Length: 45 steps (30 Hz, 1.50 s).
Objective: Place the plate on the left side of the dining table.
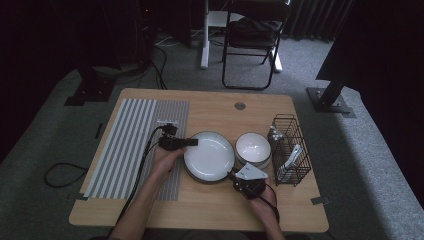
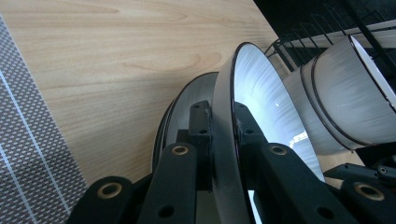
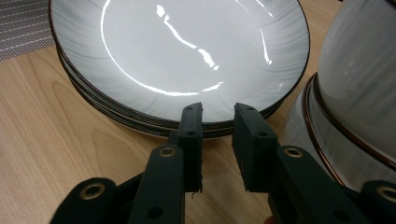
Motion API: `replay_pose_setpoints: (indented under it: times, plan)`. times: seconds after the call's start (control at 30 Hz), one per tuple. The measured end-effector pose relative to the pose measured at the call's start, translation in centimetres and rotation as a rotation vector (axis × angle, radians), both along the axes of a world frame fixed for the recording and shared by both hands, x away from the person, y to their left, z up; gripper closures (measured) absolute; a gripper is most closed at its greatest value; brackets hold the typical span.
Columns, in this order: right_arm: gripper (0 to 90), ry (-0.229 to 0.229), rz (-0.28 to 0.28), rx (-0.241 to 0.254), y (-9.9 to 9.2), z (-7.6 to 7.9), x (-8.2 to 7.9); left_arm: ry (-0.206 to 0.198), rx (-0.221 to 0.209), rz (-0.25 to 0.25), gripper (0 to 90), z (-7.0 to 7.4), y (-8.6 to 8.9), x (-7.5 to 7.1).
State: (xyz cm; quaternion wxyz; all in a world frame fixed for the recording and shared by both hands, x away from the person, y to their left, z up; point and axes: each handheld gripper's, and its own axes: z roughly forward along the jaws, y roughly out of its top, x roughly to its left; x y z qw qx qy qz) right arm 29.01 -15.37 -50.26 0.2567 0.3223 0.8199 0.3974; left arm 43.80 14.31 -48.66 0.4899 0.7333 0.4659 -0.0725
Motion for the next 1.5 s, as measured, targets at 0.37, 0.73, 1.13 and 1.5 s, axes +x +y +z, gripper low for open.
replay_pose_setpoints:
  times: [0.37, 0.73, 1.13, 1.5]
  plan:
    - [62.5, -0.007, 0.013, 0.014, -0.3, 0.5, -0.4, -0.011, -0.053, -0.003, 82.3, 0.8, 0.2, -0.1]
    - [57.7, -0.003, 0.043, 0.019, -0.6, 0.4, -0.6, -0.023, -0.147, 0.039, 82.2, 2.5, 2.5, -0.6]
    - [55.6, 0.019, 0.089, -0.01, -0.1, -0.1, -1.0, -0.059, -0.168, 0.096, 81.9, 3.8, 5.6, -1.5]
    - [52.8, 0.092, 0.101, 0.015, -0.6, -1.3, -1.2, -0.087, -0.183, 0.176, 81.8, 4.5, 8.7, -2.3]
